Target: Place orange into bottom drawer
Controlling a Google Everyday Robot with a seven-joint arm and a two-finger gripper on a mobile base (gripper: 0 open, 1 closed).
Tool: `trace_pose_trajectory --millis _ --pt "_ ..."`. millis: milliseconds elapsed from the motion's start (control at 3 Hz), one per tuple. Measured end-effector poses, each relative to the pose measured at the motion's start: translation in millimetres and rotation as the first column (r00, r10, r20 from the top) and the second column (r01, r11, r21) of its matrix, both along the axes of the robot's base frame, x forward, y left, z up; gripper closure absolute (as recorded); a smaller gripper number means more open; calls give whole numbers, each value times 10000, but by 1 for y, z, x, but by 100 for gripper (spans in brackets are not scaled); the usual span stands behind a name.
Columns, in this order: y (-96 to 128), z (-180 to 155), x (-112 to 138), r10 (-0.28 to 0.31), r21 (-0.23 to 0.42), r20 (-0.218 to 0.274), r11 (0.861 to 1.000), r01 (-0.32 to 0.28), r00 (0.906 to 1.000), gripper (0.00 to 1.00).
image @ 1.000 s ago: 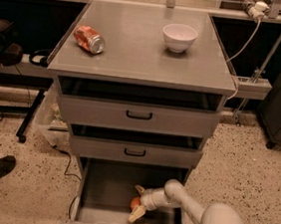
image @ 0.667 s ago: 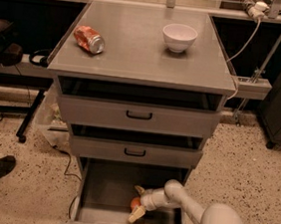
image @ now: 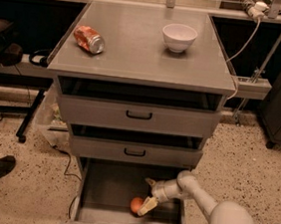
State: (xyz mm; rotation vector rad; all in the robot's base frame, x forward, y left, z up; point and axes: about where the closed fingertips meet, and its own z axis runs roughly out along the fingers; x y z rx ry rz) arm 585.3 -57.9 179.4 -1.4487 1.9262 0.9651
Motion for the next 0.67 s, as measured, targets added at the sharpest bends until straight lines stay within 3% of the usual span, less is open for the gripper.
trace_pose_trajectory --millis 333,667 --pt "-25 45 7 187 -275 -222 9994 -193 9996 0" --pt "-49 93 4 -83 -620 -196 9981 70 9998 0"
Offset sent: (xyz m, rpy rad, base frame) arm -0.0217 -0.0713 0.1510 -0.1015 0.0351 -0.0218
